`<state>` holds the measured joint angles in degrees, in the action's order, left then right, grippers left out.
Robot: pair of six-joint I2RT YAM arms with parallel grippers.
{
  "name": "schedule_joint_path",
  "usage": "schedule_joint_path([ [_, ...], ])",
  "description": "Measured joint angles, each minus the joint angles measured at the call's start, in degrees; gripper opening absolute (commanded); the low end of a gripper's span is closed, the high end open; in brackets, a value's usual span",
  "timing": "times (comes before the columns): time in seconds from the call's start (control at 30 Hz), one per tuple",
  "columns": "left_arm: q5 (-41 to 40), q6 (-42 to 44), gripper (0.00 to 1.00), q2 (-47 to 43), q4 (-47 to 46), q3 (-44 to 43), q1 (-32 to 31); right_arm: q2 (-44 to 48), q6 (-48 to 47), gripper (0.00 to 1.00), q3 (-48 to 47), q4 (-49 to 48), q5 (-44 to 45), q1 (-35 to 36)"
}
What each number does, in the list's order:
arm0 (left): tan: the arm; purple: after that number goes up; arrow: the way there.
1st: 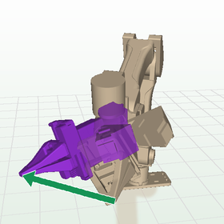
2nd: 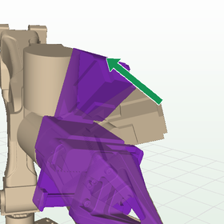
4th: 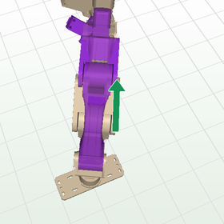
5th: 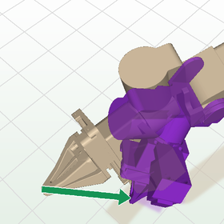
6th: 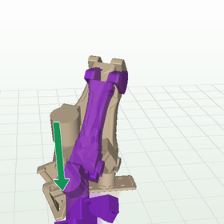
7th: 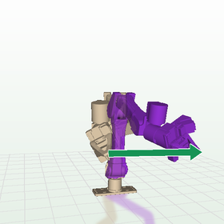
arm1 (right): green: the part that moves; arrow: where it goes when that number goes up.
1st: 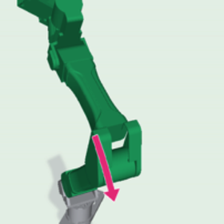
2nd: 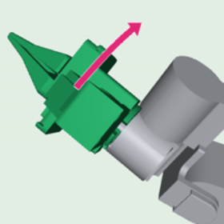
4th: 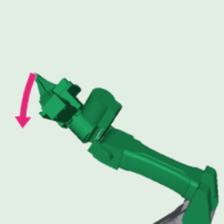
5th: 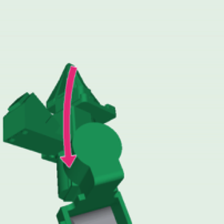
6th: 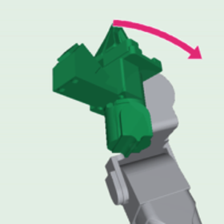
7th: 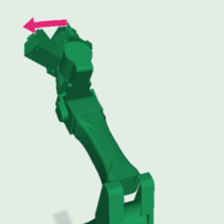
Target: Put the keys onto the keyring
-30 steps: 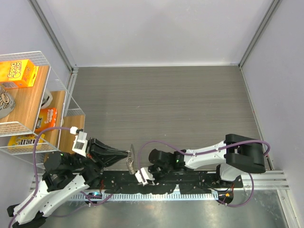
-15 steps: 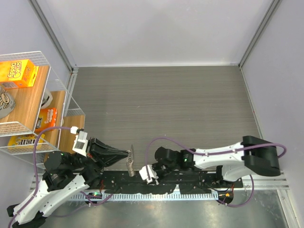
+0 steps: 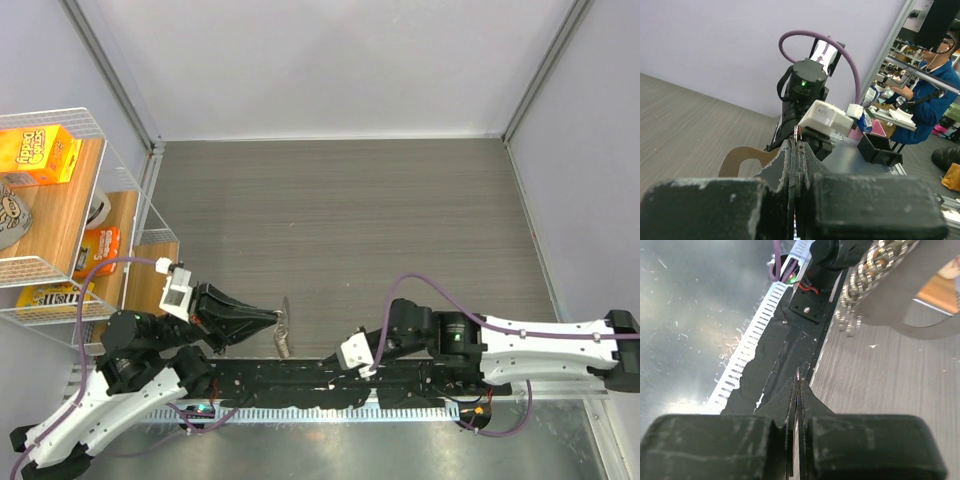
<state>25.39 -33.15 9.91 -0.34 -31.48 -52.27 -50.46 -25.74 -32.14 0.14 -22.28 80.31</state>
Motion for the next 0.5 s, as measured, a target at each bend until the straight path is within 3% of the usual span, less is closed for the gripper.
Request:
schedule_joint_path([
  [0.3,1.27,-2.29,0.00,5.33,-6.80,0.00,0.00,9.40,-3.37,0.05,-9.64,10.10,4.57,0.00],
  [0.5,1.42,-3.98,0.00,7.96,-10.80,0.00,0.00,9.97,-8.31,0.05,-17.16,11.78,8.59,0.00],
])
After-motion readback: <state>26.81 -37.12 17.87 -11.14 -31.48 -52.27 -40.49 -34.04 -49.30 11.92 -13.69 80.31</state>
